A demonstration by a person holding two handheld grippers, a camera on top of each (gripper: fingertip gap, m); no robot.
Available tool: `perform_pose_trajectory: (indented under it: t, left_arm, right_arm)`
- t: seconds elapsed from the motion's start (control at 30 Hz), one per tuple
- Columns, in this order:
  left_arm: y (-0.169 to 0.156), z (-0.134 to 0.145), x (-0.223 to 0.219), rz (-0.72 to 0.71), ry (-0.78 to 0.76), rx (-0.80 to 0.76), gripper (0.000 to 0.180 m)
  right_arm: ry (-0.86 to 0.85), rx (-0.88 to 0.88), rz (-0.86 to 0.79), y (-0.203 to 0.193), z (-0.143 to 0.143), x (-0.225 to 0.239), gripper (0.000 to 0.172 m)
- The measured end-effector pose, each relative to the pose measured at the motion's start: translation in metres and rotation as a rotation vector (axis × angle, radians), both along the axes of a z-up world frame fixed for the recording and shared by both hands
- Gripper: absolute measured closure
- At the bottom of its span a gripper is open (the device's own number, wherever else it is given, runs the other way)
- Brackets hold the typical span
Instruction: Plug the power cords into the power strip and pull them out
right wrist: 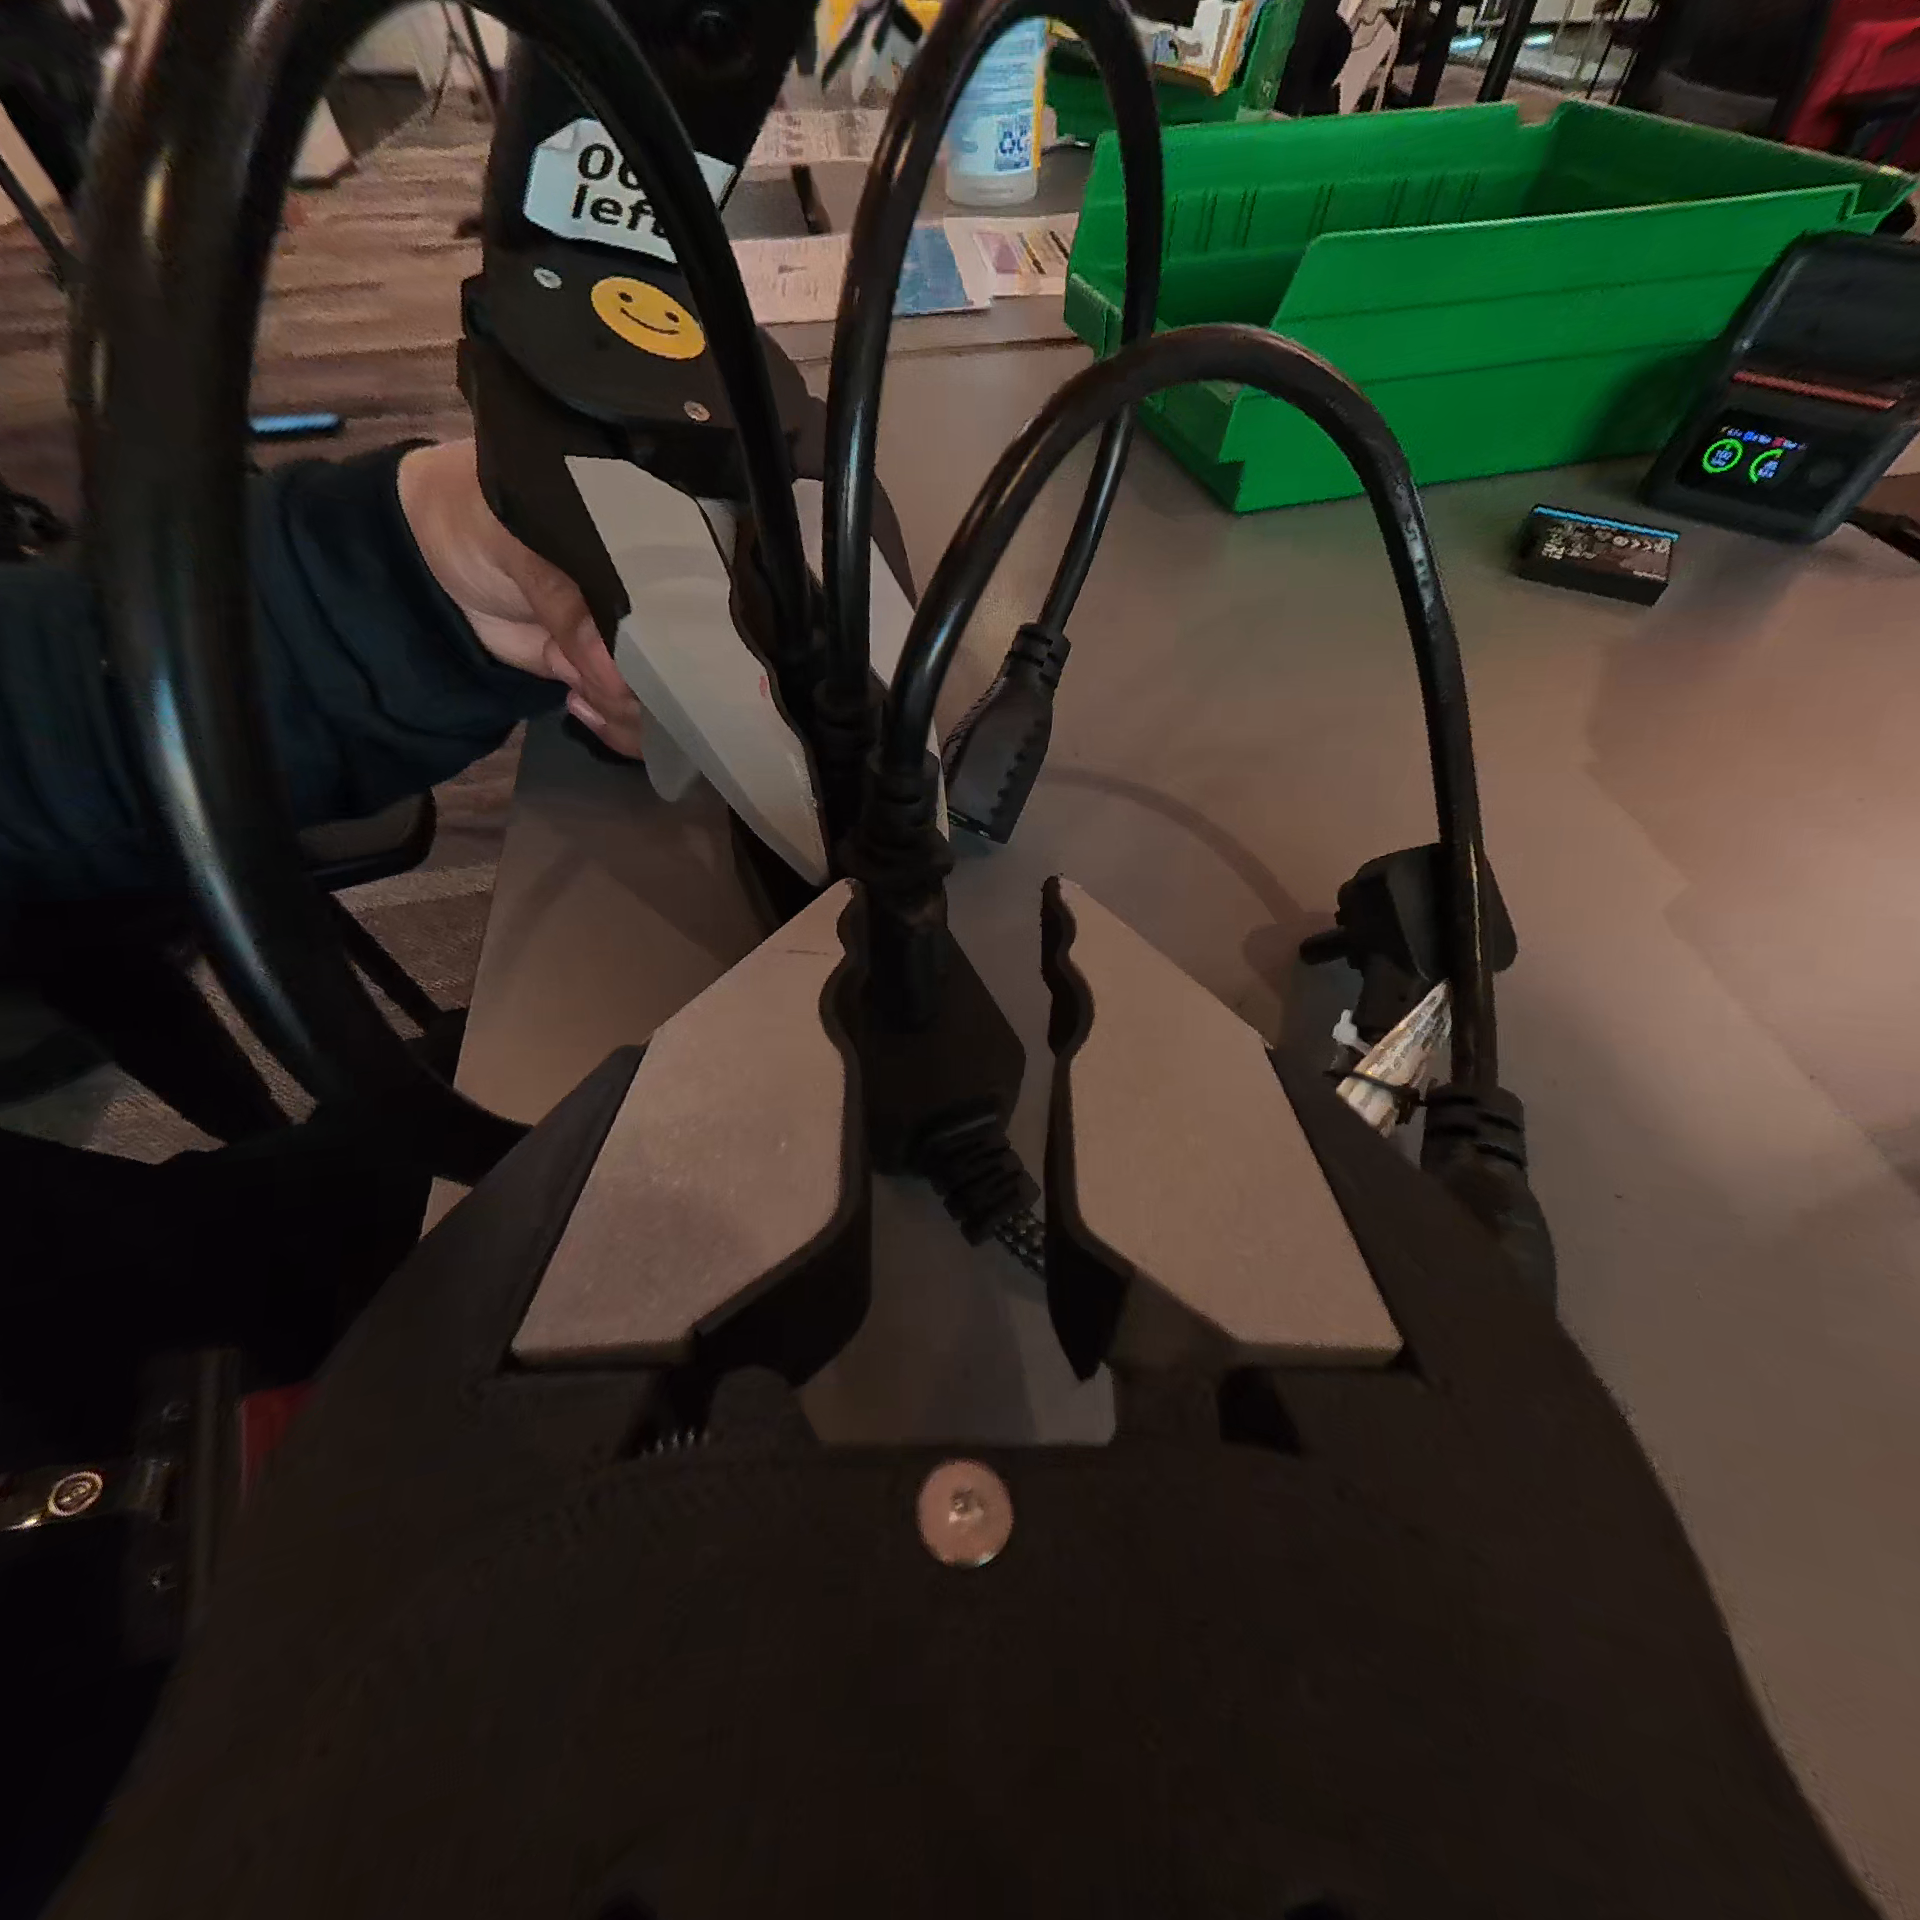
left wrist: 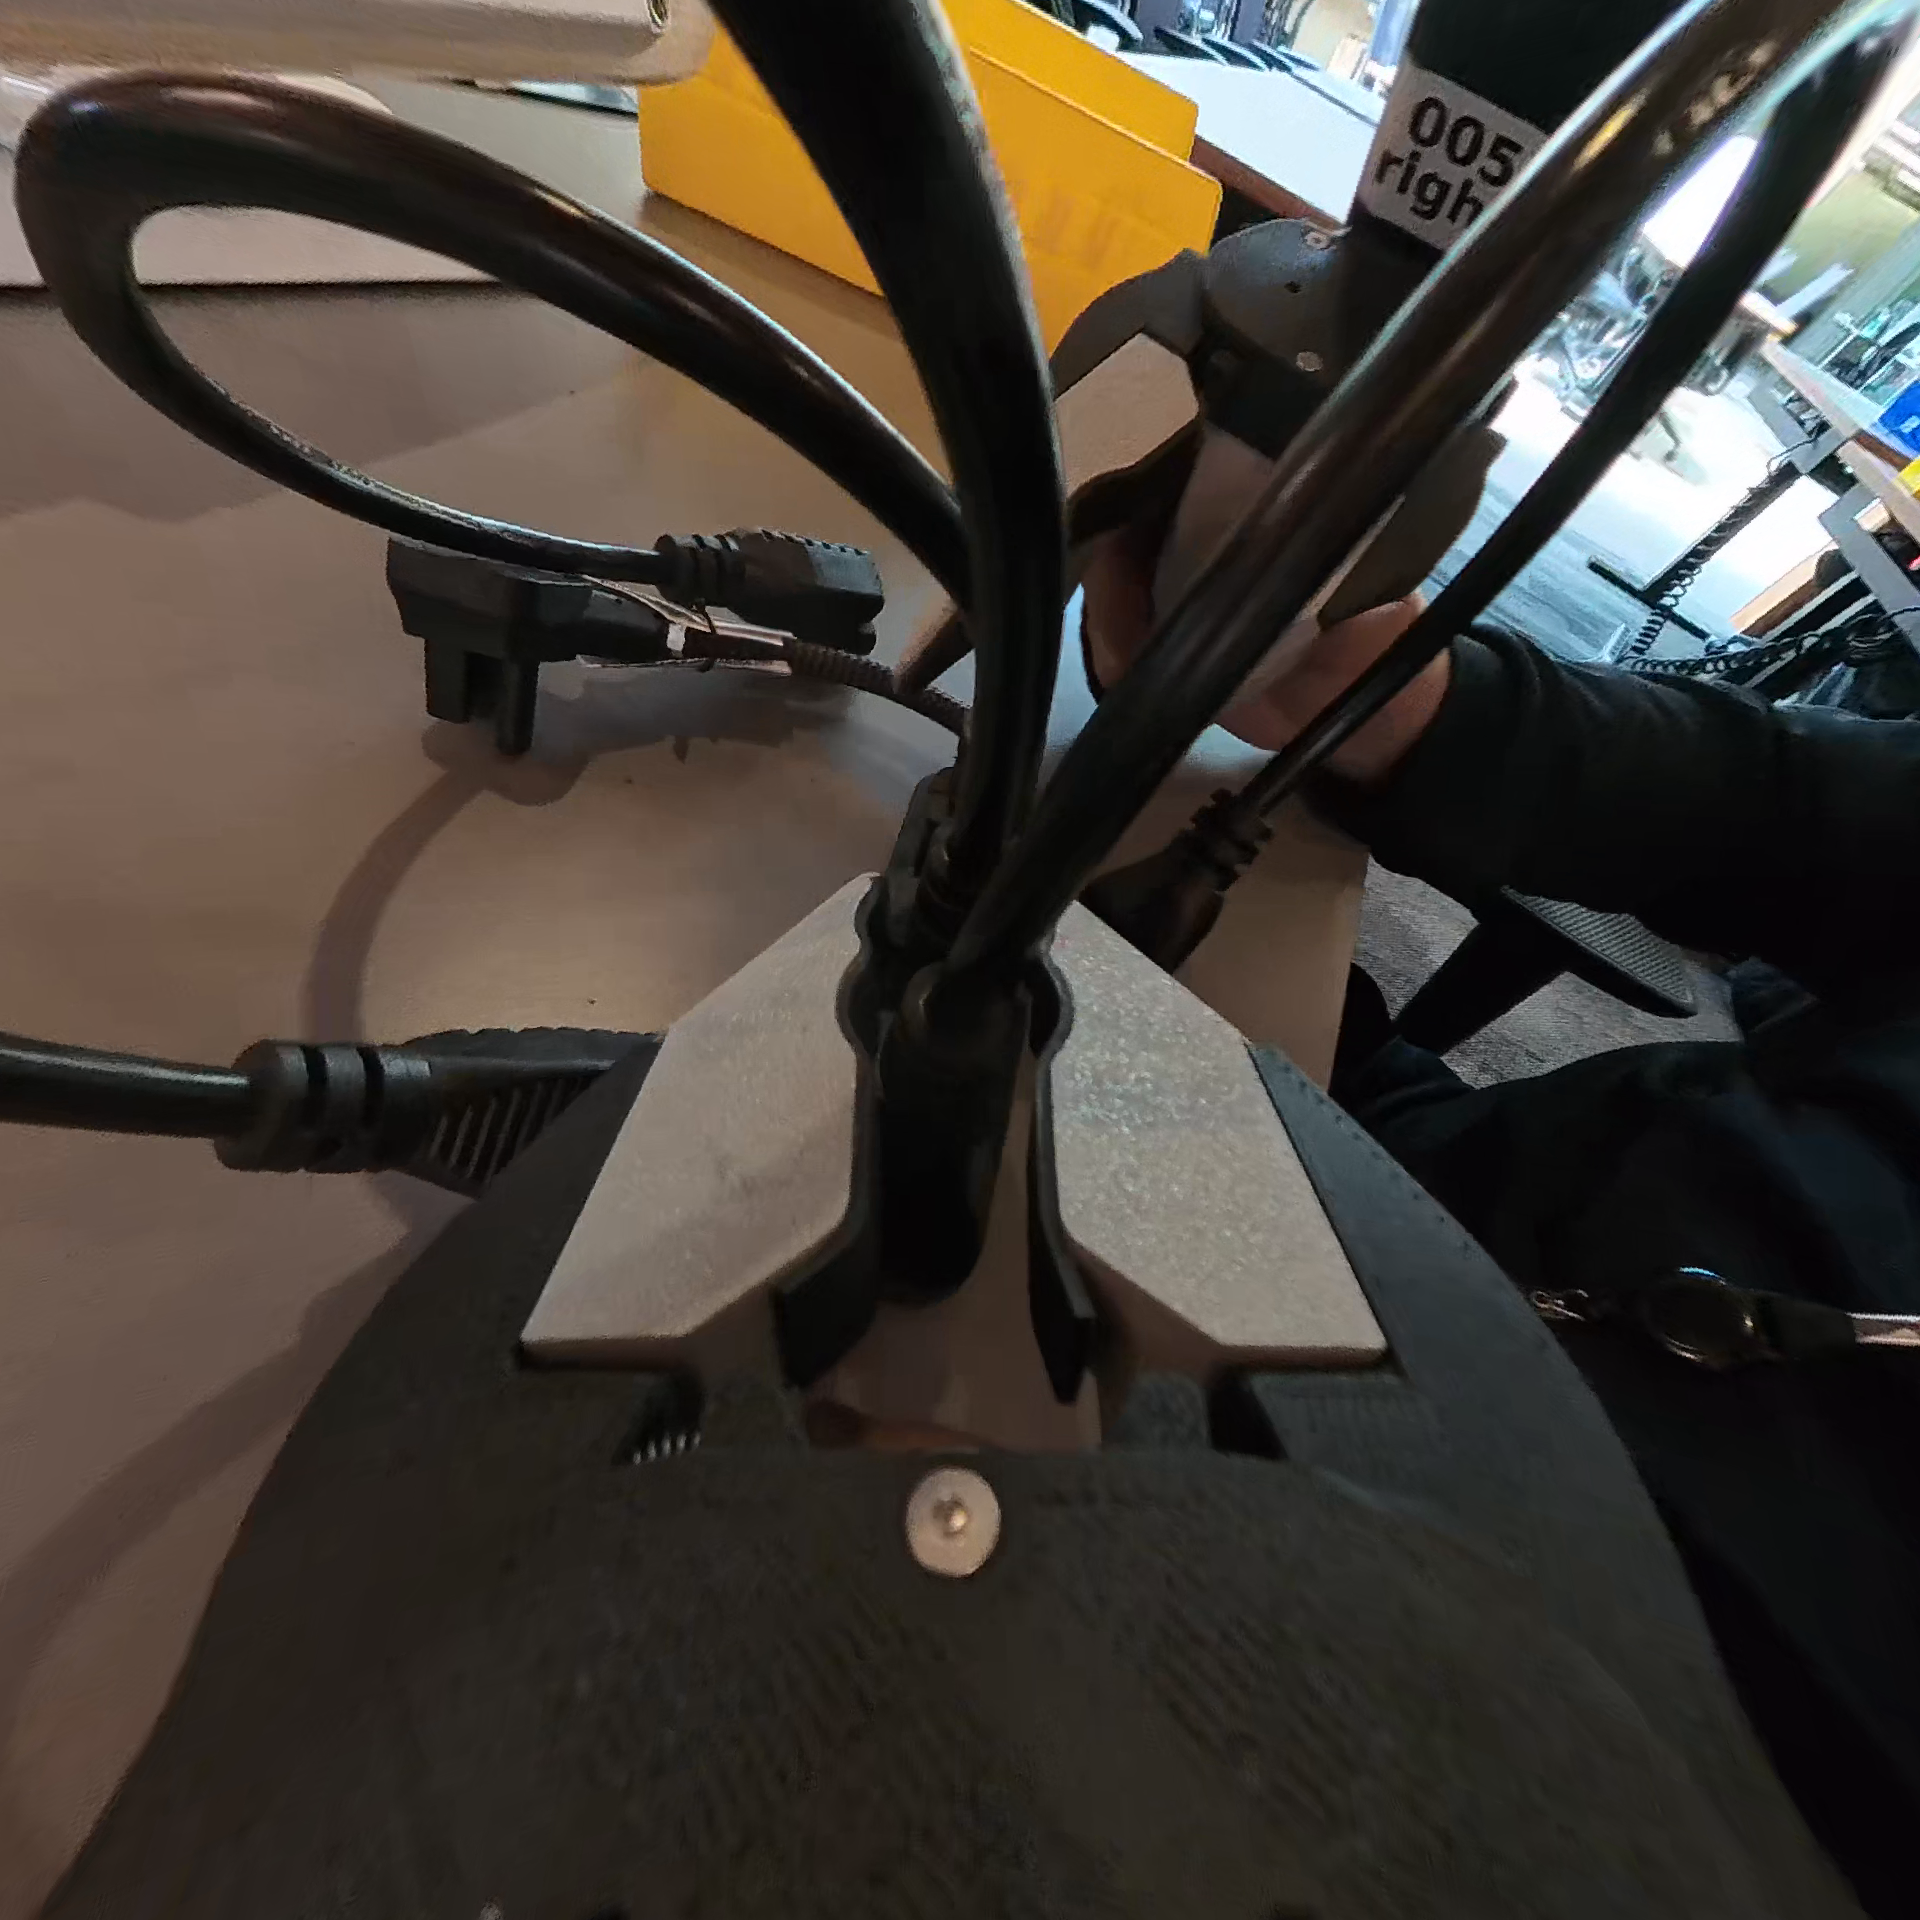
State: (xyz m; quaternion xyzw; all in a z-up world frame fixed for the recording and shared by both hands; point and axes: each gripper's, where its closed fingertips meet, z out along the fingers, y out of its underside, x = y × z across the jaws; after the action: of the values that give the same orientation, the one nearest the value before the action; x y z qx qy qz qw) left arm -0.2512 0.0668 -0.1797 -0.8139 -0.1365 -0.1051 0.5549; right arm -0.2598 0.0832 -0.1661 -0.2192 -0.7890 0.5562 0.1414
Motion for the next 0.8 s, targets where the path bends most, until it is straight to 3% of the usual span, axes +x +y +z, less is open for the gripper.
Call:
perform_pose_trajectory:
  t: [0.17,0.5,0.8]
  left_arm:
    - [-0.001,0.003,0.002,-0.014,-0.039,0.027,0.157]
    - [-0.010,0.010,-0.008,-0.005,-0.222,0.125,0.157]
    - [-0.007,0.006,-0.006,-0.009,-0.206,0.095,0.157]
  right_arm:
    - [-0.024,-0.006,0.021,-0.002,-0.002,0.003,0.140]
    - [0.073,0.144,-0.024,-0.002,-0.014,0.000,0.149]
    - [0.089,0.209,-0.007,-0.006,-0.023,0.003,0.151]
